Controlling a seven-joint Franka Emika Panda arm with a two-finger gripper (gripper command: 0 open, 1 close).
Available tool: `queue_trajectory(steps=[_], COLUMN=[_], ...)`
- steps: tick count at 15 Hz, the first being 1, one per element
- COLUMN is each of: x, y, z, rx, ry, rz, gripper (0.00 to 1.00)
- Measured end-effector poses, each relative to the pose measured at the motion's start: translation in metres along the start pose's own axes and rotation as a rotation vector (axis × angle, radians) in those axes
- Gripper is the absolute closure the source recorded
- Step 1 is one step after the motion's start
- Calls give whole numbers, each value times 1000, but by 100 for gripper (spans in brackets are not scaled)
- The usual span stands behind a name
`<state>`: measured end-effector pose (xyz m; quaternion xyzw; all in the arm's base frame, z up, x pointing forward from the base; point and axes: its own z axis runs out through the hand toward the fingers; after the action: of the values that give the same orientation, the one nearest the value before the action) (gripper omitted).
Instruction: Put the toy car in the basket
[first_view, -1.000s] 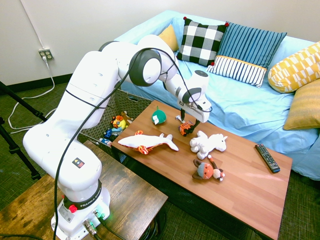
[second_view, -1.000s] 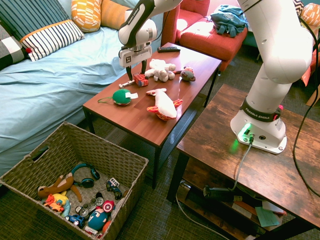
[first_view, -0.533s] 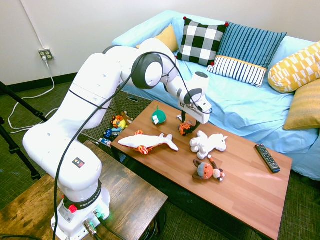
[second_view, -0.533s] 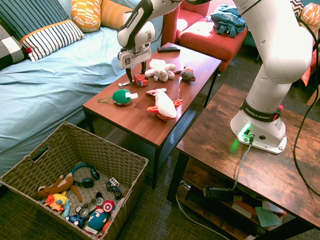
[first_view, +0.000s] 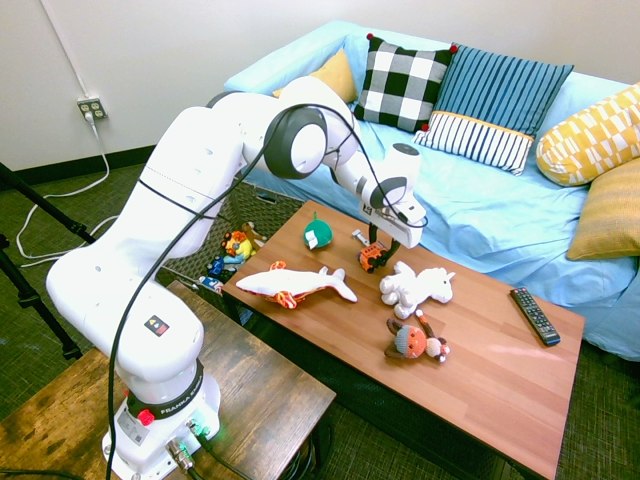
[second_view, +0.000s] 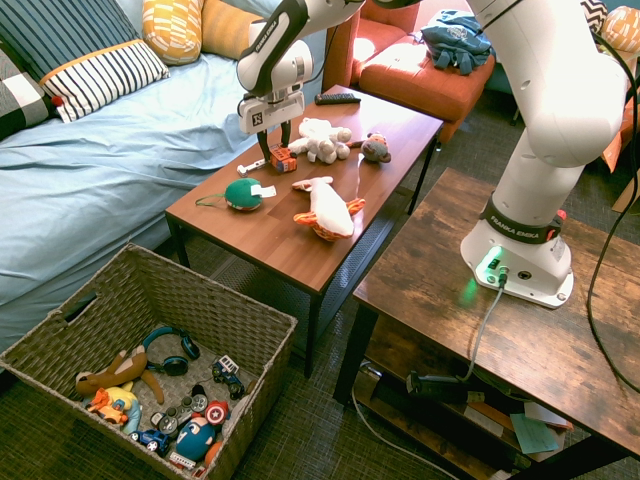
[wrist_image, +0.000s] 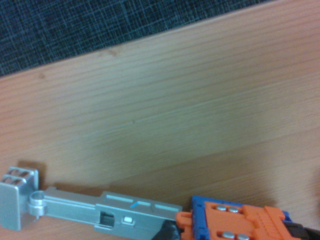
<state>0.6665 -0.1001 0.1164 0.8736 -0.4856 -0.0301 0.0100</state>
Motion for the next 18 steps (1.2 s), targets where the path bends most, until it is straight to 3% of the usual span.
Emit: queue_trajectory(steps=[4,6,8,10,13,14,16,18], x=[-26,-90,-193,-328,-481,-493,-485,-479], y=[-11,-36,-66,-104,-139,-143,-153,-169], z=[-81,-135,-170,-169,-82,-46,20,64], rx=[91,134,103,44,-95,-141,-213,-221], ry=[17,27,59,100,141,125,93,75], rz=[-36,-113,-210,-309,-423,-443,-484,-515], gripper=[100,100,100,100,100,0,0,0])
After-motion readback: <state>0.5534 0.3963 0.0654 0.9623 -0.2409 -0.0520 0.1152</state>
